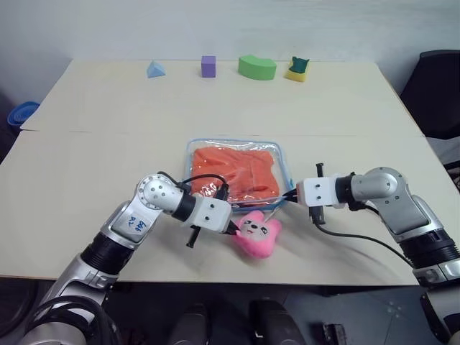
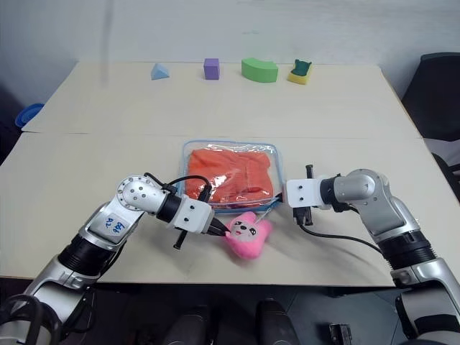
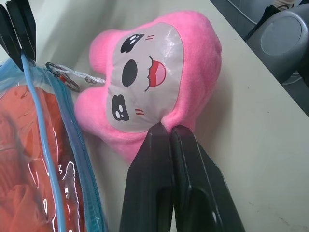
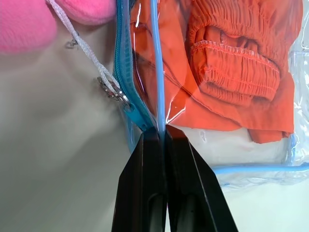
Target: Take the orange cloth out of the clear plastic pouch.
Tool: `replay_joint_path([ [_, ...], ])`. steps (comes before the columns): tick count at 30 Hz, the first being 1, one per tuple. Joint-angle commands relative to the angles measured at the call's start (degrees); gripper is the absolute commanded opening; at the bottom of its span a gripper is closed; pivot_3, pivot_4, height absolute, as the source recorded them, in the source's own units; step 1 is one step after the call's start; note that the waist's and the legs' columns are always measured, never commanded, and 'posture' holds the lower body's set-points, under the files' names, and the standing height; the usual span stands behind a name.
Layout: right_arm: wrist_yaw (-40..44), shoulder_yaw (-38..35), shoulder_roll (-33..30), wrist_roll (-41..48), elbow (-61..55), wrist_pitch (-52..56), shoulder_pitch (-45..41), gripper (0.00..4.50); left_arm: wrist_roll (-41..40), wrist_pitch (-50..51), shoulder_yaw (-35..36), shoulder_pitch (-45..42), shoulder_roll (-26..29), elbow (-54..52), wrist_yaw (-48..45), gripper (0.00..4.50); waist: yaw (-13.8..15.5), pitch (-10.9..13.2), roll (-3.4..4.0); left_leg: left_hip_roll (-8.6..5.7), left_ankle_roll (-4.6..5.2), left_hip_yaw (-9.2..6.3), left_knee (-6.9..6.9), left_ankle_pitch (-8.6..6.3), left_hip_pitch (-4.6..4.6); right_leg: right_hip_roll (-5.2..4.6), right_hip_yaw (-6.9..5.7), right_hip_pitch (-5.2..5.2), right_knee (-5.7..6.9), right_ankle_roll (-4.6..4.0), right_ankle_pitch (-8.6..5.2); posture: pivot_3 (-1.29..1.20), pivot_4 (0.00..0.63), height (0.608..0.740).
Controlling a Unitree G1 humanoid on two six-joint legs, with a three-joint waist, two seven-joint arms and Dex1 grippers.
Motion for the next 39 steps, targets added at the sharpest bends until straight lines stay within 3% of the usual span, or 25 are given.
replay_joint_path([
  [1, 3.2, -2.0, -0.6, 3.6, -2.0, 4.3, -0.4, 0.01, -0.4, -0.6, 1.7, 1.1, 1.6, -1.6, 0.0, 0.0, 0.0, 0.0, 0.0, 0.0, 0.0, 0.0, 0.0, 0.0, 0.0, 0.0, 0.0, 0.0, 0.0, 0.0, 0.0, 0.0, 0.15, 0.74],
  [3, 4.0, -3.1, -0.6, 5.4, -3.1, 6.0, -0.2, 0.01, -0.5, -0.6, 1.9, 1.7, 2.1, -1.8, 0.2, 0.0, 0.0, 0.0, 0.0, 0.0, 0.0, 0.0, 0.0, 0.0, 0.0, 0.0, 0.0, 0.0, 0.0, 0.0, 0.0, 0.0, 0.15, 0.74],
  [4, 4.2, -3.5, -0.6, 6.1, -3.5, 7.4, 0.0, 0.22, -0.5, -0.8, 1.9, 2.0, 2.2, -1.7, 0.4, 0.0, 0.0, 0.0, 0.0, 0.0, 0.0, 0.0, 0.0, 0.0, 0.0, 0.0, 0.0, 0.0, 0.0, 0.0, 0.0, 0.0, 0.15, 0.74],
  [7, 4.1, -3.7, -0.8, 5.9, -4.1, 8.9, 0.4, 0.97, -0.3, -0.8, 1.8, 2.2, 2.0, -1.6, 1.0, 0.0, 0.0, 0.0, 0.0, 0.01, 0.0, -0.02, 0.0, 0.0, 0.0, 0.0, -0.01, 0.0, -0.01, 0.0, 0.0, 0.0, 0.15, 0.74],
  [10, 4.0, -3.2, -1.6, 4.4, -4.3, 7.0, 0.6, 2.02, -0.3, -0.4, 1.5, 2.0, 1.3, -1.7, 1.5, 0.0, 0.0, 0.0, 0.0, 0.0, 0.0, -0.02, 0.0, 0.0, 0.0, -0.01, 0.0, 0.01, -0.01, 0.0, 0.0, 0.0, 0.15, 0.74],
  [21, 1.1, -2.8, -1.3, -0.3, 2.0, -0.8, -1.0, 2.02, -0.5, -1.0, 1.8, 1.6, 1.4, -1.4, 1.5, 0.0, 0.0, 0.0, 0.0, 0.0, 0.0, 0.0, 0.0, 0.0, 0.0, -0.01, 0.0, 0.0, -0.01, 0.0, 0.0, 0.0, 0.15, 0.74],
  [27, 2.1, -2.8, -1.0, 0.4, 3.3, -2.4, -1.4, 0.1, -0.3, -1.2, 1.8, 1.5, 1.2, -1.2, 1.8, 0.0, 0.0, 0.0, 0.0, 0.0, 0.0, 0.0, 0.0, 0.0, 0.0, -0.01, -0.01, 0.0, -0.01, 0.0, 0.0, 0.0, 0.15, 0.74],
  [33, 2.8, -3.0, -1.5, 0.3, 3.7, -2.9, -1.3, 0.03, 0.0, -1.7, 2.2, 2.5, 2.1, -0.7, 2.2, 0.0, 0.0, 0.0, 0.0, 0.0, 0.0, 0.0, 0.0, 0.0, 0.0, -0.01, 0.0, 0.0, 0.0, 0.0, 0.0, 0.0, 0.15, 0.74],
  [39, 2.2, -4.1, -2.6, 0.0, 4.7, -3.5, -1.7, 0.03, -1.7, 0.9, 7.5, 7.5, 6.1, -2.2, 4.3, 0.0, -0.3, 0.0, 0.01, 0.01, 0.0, 0.0, -0.03, 0.0, 0.01, -0.01, 0.0, -0.01, 0.0, 0.0, 0.0, 0.0, 0.15, 0.74],
])
